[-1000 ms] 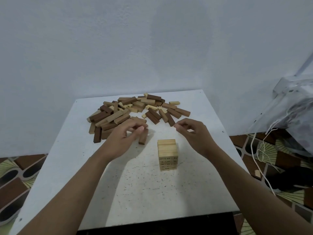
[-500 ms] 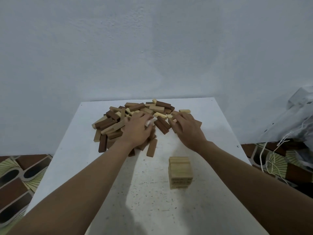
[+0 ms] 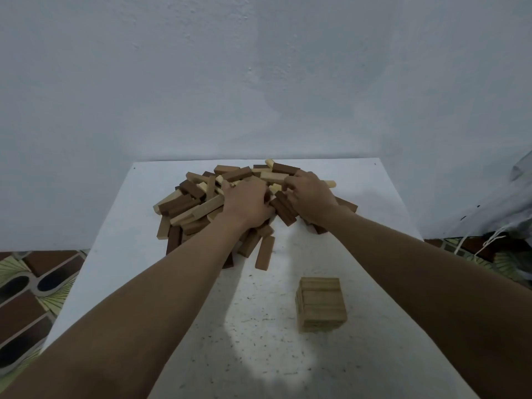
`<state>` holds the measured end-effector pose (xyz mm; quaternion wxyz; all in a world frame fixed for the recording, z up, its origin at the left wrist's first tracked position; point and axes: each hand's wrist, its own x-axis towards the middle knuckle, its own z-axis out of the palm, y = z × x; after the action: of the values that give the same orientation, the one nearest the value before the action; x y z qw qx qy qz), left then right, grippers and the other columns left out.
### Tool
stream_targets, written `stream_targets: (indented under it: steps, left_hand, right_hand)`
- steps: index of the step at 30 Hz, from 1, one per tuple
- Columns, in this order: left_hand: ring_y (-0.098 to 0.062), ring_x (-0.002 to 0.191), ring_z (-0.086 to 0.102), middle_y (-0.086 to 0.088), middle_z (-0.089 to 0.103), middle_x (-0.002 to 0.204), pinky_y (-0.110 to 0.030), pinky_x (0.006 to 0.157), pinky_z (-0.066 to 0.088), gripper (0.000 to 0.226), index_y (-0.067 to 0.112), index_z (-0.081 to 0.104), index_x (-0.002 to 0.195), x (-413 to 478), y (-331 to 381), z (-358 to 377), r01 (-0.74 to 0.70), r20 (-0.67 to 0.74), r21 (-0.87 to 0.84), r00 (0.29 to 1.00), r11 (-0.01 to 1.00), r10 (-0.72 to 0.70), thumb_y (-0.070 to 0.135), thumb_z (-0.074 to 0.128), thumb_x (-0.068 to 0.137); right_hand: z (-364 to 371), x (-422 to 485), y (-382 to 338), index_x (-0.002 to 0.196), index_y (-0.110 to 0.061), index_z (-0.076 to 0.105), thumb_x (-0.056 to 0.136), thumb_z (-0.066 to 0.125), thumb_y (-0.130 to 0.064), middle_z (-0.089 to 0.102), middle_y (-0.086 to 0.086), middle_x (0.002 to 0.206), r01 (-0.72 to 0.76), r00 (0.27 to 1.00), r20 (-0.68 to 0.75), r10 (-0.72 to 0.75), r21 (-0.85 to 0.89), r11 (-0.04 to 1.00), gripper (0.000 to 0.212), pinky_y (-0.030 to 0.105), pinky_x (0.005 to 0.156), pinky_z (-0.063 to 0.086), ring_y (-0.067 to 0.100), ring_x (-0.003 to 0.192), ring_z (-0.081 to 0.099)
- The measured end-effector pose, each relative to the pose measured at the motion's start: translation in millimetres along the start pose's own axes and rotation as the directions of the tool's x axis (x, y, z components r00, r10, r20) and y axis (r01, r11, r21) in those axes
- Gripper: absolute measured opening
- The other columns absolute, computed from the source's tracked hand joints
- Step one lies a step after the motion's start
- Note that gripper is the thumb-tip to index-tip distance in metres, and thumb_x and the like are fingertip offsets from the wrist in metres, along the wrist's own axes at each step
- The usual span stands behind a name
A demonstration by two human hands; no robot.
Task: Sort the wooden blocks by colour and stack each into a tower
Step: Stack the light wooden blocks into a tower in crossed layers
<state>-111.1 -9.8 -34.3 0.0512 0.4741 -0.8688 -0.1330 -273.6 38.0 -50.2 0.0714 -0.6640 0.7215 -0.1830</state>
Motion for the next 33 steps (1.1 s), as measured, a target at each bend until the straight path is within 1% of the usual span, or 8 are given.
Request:
stream_targets:
  steps: [4, 9, 14, 18, 20, 23, 28, 33]
  left_hand:
    - [-0.024, 0.113, 0.054, 0.002, 0.063, 0.108, -0.060, 0.114, 0.017, 0.014, 0.019, 0.060, 0.100, -0.4, -11.4, 4.0, -0.070, -0.017, -0.032, 0.997, 0.997, 0.070, 0.030, 0.064, 0.093]
    - [-0.016, 0.094, 0.051, 0.014, 0.050, 0.092, -0.064, 0.106, 0.037, 0.023, 0.030, 0.052, 0.094, 2.6, -31.3, 7.0, -0.095, -0.021, -0.134, 0.995, 0.986, 0.093, 0.020, 0.072, 0.088]
    - [-0.019, 0.104, 0.058, 0.008, 0.064, 0.101, -0.052, 0.109, 0.027, 0.004, 0.027, 0.057, 0.099, -4.5, -30.8, 0.1, -0.083, -0.113, -0.166, 0.991, 0.983, 0.064, 0.024, 0.059, 0.098]
    - [-0.018, 0.100, 0.057, 0.014, 0.060, 0.096, -0.059, 0.108, 0.029, 0.007, 0.035, 0.051, 0.111, -22.7, -39.2, -12.1, -0.048, -0.164, -0.307, 0.987, 0.950, -0.004, 0.038, 0.049, 0.105]
    - [-0.017, 0.091, 0.059, 0.010, 0.059, 0.092, -0.049, 0.097, 0.038, 0.021, 0.037, 0.045, 0.127, -41.2, -48.9, -22.0, -0.055, -0.121, -0.335, 0.993, 0.941, 0.015, 0.033, 0.047, 0.105]
    - [-0.010, 0.082, 0.058, 0.005, 0.062, 0.089, -0.022, 0.073, 0.035, 0.036, 0.030, 0.045, 0.143, -73.1, -69.1, -32.0, -0.073, -0.120, -0.342, 0.992, 0.937, 0.033, 0.030, 0.044, 0.107]
    - [0.004, 0.073, 0.055, 0.015, 0.061, 0.076, -0.012, 0.062, 0.036, 0.014, 0.028, 0.067, 0.112, -125.1, -95.0, -41.5, -0.101, -0.180, -0.461, 0.984, 0.882, 0.019, 0.024, 0.065, 0.098]
    - [-0.006, 0.085, 0.063, 0.012, 0.067, 0.093, -0.015, 0.072, 0.047, 0.029, 0.039, 0.065, 0.116, -165.2, -105.3, -22.6, -0.097, -0.121, -0.548, 0.992, 0.831, 0.036, 0.030, 0.075, 0.091]
  right_hand:
    - [3.1, -1.2, 2.6, 0.094, -0.017, 0.062, 0.087, 0.059, -0.010, 0.062, 0.004, 0.096, -0.032, 0.999, -0.014, 0.031, -0.014, 0.999, 0.010, 0.036, 0.070, 0.043, 0.024, 0.090, 0.050]
    - [2.6, -7.5, 1.8, 0.092, -0.014, 0.058, 0.079, 0.074, -0.006, 0.060, 0.003, 0.088, -0.063, 0.995, -0.068, 0.067, 0.065, 0.996, 0.022, 0.034, 0.068, 0.044, 0.023, 0.083, 0.055]
    - [-0.3, -13.8, 1.1, 0.093, -0.009, 0.068, 0.079, 0.079, -0.005, 0.059, 0.005, 0.093, -0.091, 0.994, -0.048, 0.094, 0.059, 0.994, 0.018, 0.026, 0.070, 0.038, 0.018, 0.084, 0.051]
    - [-6.3, -16.7, -2.8, 0.083, -0.016, 0.063, 0.076, 0.084, -0.014, 0.053, -0.001, 0.089, -0.094, 0.993, -0.059, 0.098, 0.067, 0.993, 0.023, 0.023, 0.064, 0.030, 0.016, 0.082, 0.049]
    - [-10.1, -17.5, -7.1, 0.085, -0.017, 0.066, 0.076, 0.084, -0.020, 0.054, -0.004, 0.087, -0.114, 0.991, -0.059, 0.117, 0.056, 0.992, 0.020, 0.025, 0.065, 0.033, 0.017, 0.083, 0.052]
    - [-17.5, -20.0, -12.2, 0.089, -0.018, 0.073, 0.075, 0.086, -0.026, 0.055, -0.009, 0.082, -0.163, 0.984, -0.051, 0.169, 0.098, 0.982, 0.021, 0.020, 0.061, 0.031, 0.012, 0.081, 0.051]
    - [-24.3, -26.1, -17.5, 0.081, -0.021, 0.073, 0.068, 0.091, -0.024, 0.063, -0.007, 0.081, -0.226, 0.967, -0.058, 0.248, 0.250, 0.941, 0.022, 0.019, 0.061, 0.039, 0.014, 0.081, 0.060]
    - [-27.5, -41.4, -37.0, 0.090, -0.012, 0.074, 0.081, 0.080, -0.014, 0.065, -0.001, 0.087, -0.173, 0.976, -0.083, 0.200, 0.250, 0.953, 0.011, 0.019, 0.066, 0.036, 0.018, 0.087, 0.058]
